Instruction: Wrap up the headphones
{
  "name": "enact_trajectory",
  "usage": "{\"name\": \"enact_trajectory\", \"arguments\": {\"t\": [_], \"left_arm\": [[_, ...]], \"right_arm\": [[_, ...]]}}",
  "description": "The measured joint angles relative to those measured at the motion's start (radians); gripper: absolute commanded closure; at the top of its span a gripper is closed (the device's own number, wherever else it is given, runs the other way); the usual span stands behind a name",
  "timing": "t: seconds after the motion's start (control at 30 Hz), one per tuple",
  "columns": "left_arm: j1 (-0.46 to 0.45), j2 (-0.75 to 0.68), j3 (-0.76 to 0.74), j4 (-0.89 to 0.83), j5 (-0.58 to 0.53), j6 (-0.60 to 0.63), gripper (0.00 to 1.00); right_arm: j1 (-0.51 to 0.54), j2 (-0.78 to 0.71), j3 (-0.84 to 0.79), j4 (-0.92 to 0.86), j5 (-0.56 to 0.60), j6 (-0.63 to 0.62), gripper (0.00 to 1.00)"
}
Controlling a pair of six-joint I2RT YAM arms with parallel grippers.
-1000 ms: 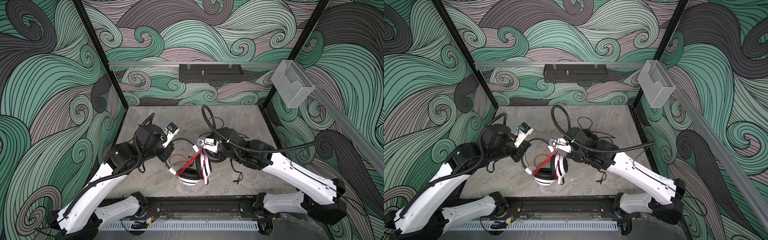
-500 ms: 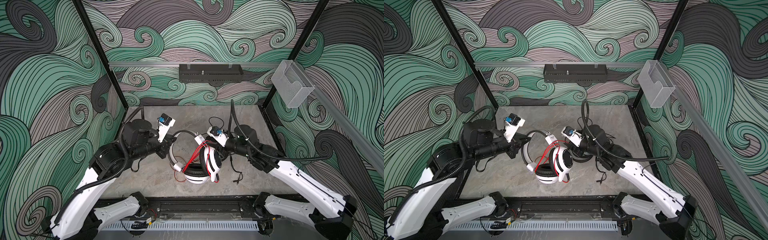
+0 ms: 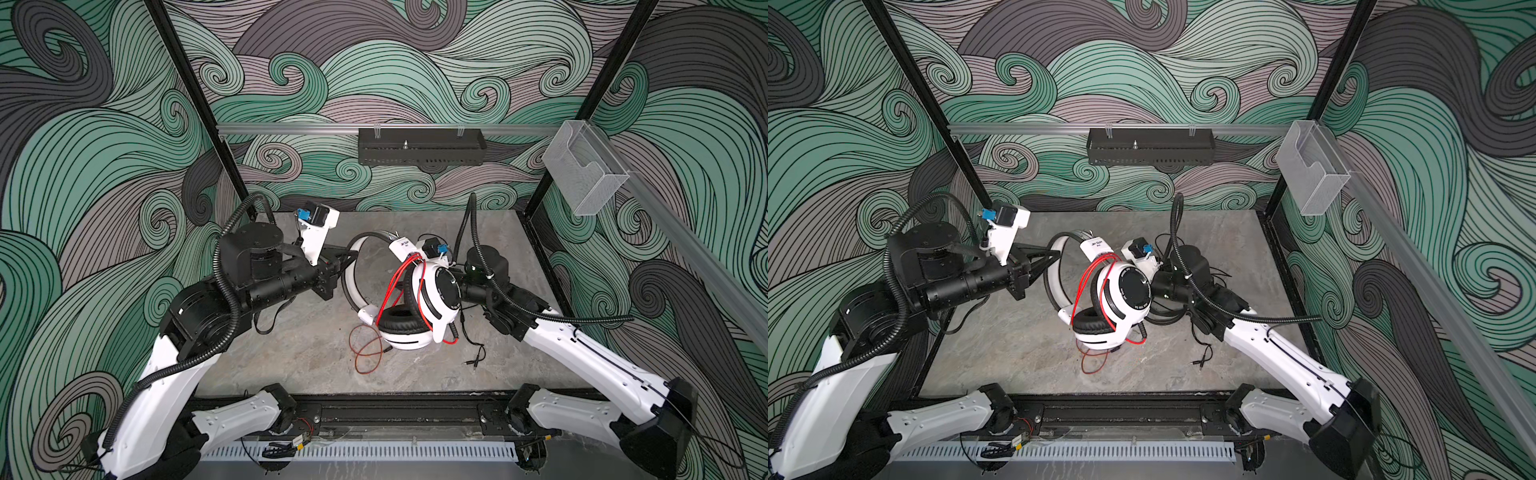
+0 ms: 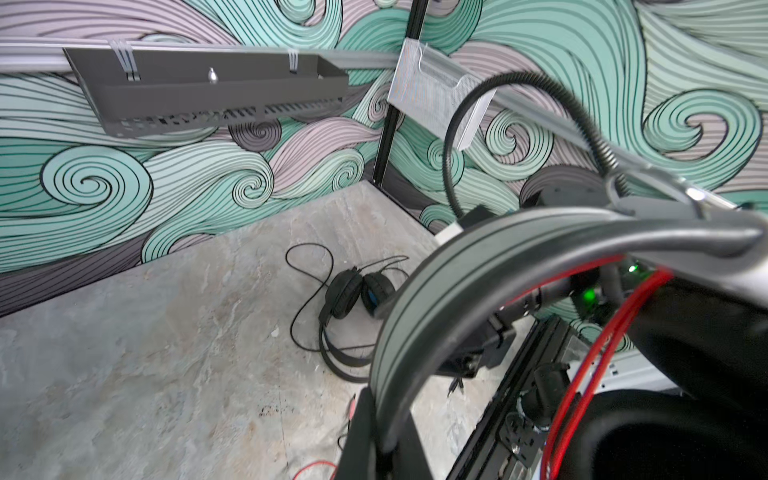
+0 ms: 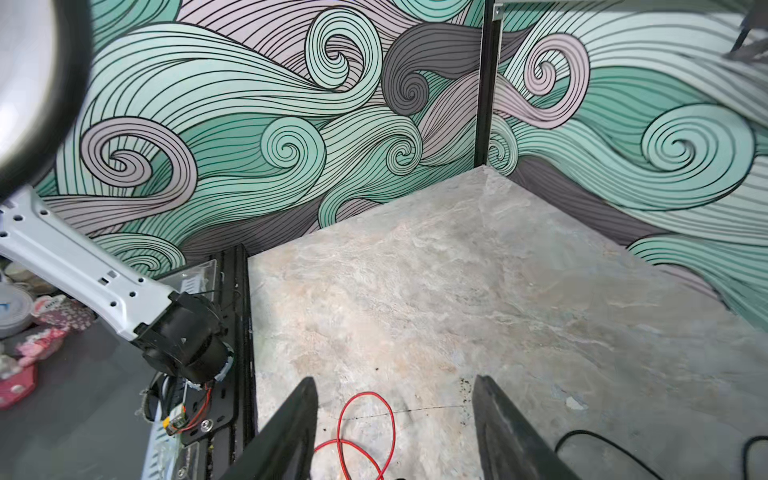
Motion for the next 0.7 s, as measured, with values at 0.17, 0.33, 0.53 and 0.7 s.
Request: {"name": "enact_trajectory", "arguments": {"t": [0.17, 0.33, 0.53, 0.7], "left_arm": [[0.0, 0.013, 0.018, 0.063, -0.017, -0.054, 1.0], [0.0, 0.047, 0.064, 0.123, -0.044, -0.097, 1.0], [0.0, 0.098, 0.152, 0.177, -0.064, -0.128, 1.0], [0.0, 0.098, 0.167, 0.222, -0.114, -0.156, 1.0]], "right_arm": [[-0.005, 0.044, -0.026, 0.079, -0.029, 0.078, 0.41], [-0.01, 0.075, -0.034, 0.159, -0.053, 0.14, 0.41], [-0.011, 0.115, -0.065, 0.236, -0.074, 0.199, 0.47], [-0.018, 0.126, -0.103, 0.277, -0.082, 0.236, 0.58]]}}
